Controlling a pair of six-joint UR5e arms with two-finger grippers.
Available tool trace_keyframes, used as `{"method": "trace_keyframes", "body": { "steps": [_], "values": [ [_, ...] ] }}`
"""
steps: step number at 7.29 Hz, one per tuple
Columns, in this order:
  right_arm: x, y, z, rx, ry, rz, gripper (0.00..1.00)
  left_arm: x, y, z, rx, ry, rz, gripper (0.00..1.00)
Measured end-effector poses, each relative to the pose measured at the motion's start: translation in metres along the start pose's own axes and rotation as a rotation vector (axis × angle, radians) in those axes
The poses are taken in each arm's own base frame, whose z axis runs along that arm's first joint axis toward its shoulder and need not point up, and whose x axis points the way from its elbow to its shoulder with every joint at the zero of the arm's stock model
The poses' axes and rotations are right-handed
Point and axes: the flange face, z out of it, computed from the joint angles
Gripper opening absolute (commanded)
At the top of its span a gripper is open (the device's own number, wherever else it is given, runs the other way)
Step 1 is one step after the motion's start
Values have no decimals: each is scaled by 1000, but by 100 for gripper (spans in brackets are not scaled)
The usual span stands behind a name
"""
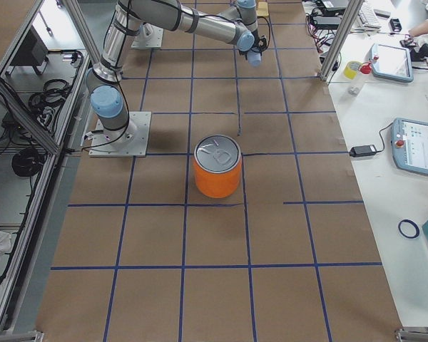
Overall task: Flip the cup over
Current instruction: 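Carry the cup toward the left gripper and rotate it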
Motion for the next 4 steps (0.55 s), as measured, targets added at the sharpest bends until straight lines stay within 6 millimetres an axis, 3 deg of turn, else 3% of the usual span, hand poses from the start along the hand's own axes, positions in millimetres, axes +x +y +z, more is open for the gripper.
{"method": "trace_keyframes", "body": {
  "steps": [2,4],
  "values": [
    [-6,-6,18,17,-31,-67,17,0,0,0,1,-5,-1,100],
    [-9,-7,32,17,-55,-76,18,-1,1,-1,2,-6,0,100]
  ]
}}
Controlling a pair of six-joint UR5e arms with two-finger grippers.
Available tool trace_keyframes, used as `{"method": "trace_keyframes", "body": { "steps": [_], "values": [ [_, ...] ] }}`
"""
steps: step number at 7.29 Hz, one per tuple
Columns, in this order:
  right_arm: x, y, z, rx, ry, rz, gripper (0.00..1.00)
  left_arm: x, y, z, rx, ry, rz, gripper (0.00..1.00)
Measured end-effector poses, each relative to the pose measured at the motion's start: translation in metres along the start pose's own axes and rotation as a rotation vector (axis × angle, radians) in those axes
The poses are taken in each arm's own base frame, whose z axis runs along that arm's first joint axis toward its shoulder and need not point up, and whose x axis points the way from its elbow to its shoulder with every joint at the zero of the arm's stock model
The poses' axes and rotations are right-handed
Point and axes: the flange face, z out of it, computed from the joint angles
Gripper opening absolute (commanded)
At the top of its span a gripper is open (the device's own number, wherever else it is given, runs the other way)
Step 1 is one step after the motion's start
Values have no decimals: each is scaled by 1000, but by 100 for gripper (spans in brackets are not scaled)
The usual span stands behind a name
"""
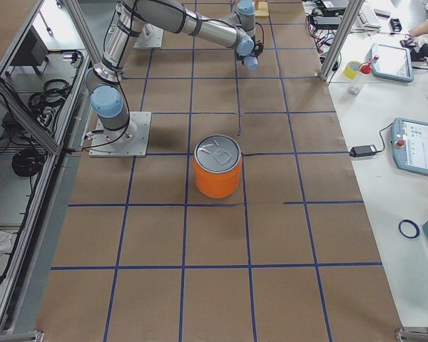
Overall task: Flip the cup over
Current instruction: 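Carry the cup toward the left gripper and rotate it, then set the cup on its side and withdraw the right gripper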
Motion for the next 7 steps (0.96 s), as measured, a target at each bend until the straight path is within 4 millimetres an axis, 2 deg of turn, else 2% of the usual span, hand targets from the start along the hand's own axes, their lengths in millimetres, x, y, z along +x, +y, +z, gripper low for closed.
{"method": "trace_keyframes", "body": {
  "steps": [1,3,4,5,6,7],
  "values": [
    [-1,0,3,-3,-11,3,27,0,0,0,0,0,0,100],
    [-4,1,8,-8,-38,31,93,0,0,-1,2,-1,2,100],
    [-5,1,11,-10,-45,45,100,-1,-1,-2,4,-1,3,100],
    [-4,0,9,-12,-45,64,100,-1,-3,-2,9,-4,2,100],
    [-3,-1,3,-18,-42,84,100,-3,-8,-2,28,-7,-2,100],
    [-1,-2,-11,-25,-35,115,100,-5,-17,-3,60,-7,-8,100]
  ]
}}
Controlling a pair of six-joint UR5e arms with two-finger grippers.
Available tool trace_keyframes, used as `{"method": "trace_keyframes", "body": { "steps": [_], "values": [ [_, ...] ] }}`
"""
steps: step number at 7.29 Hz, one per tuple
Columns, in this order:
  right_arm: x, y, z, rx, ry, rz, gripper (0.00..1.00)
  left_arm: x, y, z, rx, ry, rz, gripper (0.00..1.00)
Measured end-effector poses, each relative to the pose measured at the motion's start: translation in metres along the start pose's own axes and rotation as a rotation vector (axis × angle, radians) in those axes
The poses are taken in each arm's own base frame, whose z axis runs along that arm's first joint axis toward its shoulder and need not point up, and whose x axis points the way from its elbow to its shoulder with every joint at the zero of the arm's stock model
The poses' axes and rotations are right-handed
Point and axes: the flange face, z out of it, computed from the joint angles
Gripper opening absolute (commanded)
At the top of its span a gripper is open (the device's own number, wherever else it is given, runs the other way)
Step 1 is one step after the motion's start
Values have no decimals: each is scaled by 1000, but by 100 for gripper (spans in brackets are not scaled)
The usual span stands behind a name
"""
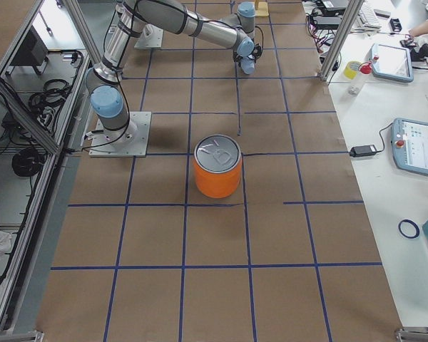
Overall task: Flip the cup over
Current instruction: 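Set the cup on its side and withdraw the right gripper, then grasp the lying cup with the left gripper and lift it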
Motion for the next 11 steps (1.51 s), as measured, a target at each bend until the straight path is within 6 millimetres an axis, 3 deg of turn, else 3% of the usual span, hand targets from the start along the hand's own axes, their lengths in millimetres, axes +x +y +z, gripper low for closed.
{"method": "trace_keyframes", "body": {
  "steps": [2,4,6,7,9,11],
  "values": [
    [8,7,-62,-17,31,162,100,-6,-21,10,28,12,-18,100],
    [11,41,-126,-38,63,565,100,-25,-47,38,46,153,-68,100],
    [9,99,-188,-66,63,1003,100,-44,-69,96,9,374,-118,100],
    [12,140,-207,-83,58,1162,100,-44,-72,135,-37,454,-108,100],
    [20,221,-222,-119,42,1350,100,-35,-67,209,-99,604,-113,100],
    [17,271,-235,-156,26,1437,100,-21,-61,272,-155,770,-160,100]
  ]
}}
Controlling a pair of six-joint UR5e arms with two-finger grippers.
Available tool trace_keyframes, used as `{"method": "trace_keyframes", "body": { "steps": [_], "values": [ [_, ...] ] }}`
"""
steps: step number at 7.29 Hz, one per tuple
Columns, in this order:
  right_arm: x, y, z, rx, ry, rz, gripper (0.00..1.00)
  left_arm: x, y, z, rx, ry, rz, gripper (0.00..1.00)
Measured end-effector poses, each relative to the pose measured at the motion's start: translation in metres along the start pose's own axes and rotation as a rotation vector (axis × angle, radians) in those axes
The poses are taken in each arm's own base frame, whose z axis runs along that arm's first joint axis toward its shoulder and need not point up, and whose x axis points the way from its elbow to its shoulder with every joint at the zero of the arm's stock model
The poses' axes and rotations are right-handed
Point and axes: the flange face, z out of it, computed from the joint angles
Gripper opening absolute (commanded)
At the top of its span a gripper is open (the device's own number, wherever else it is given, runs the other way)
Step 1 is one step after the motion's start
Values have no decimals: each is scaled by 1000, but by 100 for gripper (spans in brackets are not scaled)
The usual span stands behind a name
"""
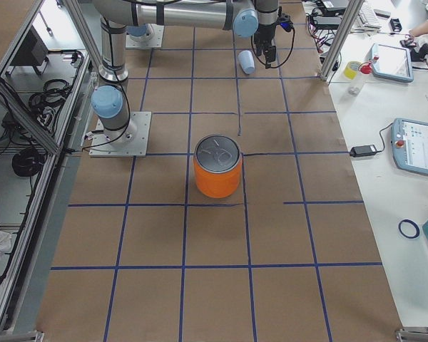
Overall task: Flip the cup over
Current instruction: 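Grasp the lying cup with the left gripper and lift it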
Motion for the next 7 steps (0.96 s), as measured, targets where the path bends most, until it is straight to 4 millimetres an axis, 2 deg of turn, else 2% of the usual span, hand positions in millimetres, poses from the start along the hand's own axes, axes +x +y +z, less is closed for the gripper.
{"method": "trace_keyframes", "body": {
  "steps": [2,4,5,6,7],
  "values": [
    [27,7,-1,-23,-6,43,100,-23,-1,37,-33,129,-38,100],
    [35,8,-1,-28,-3,55,100,-35,-1,65,-43,282,-61,52],
    [35,8,-1,-28,-2,56,100,-38,-1,73,-43,335,-75,9],
    [36,8,-1,-29,-2,56,100,-40,-2,78,-43,358,-84,0],
    [36,8,-1,-30,-1,56,100,-42,-4,80,-43,367,-85,0]
  ]
}}
